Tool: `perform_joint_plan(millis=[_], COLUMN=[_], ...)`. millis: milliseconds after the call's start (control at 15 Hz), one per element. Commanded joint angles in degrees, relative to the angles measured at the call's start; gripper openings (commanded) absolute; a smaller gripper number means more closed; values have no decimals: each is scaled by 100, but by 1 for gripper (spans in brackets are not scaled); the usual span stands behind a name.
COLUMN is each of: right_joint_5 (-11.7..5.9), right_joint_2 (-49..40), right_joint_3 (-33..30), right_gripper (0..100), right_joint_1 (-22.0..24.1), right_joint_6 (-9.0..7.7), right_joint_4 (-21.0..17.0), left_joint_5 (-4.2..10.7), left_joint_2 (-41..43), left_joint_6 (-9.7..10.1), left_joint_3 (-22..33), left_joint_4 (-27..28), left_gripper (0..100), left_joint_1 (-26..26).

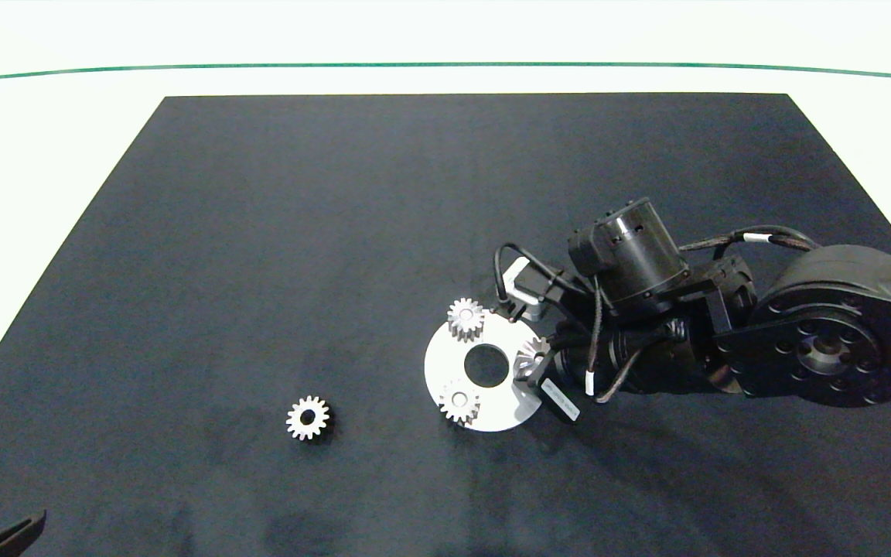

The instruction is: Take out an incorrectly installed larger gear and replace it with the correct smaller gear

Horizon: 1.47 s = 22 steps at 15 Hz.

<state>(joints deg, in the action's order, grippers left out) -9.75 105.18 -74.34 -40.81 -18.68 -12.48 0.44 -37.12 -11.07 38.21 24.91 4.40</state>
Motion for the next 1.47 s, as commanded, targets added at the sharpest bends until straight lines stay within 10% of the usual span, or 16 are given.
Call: perform_joint_plan(millis=[67, 600, 1467], right_joint_5=[0, 17, 35], right_joint_2=[2, 20, -437], right_joint_3=[-2, 25, 130], right_gripper=[44, 28, 28], right_joint_1=[-6, -6, -129], right_joint_6=[-13, 31, 39], right_joint_4=[-9, -9, -26], left_joint_5=[0, 9, 26], left_joint_2=[29, 29, 3], left_joint_6=[-18, -18, -18], left_joint_3=[-32, -32, -138], left_joint_4=[14, 14, 14], left_gripper=[100, 100, 100], left_joint_1=[-1, -9, -27])
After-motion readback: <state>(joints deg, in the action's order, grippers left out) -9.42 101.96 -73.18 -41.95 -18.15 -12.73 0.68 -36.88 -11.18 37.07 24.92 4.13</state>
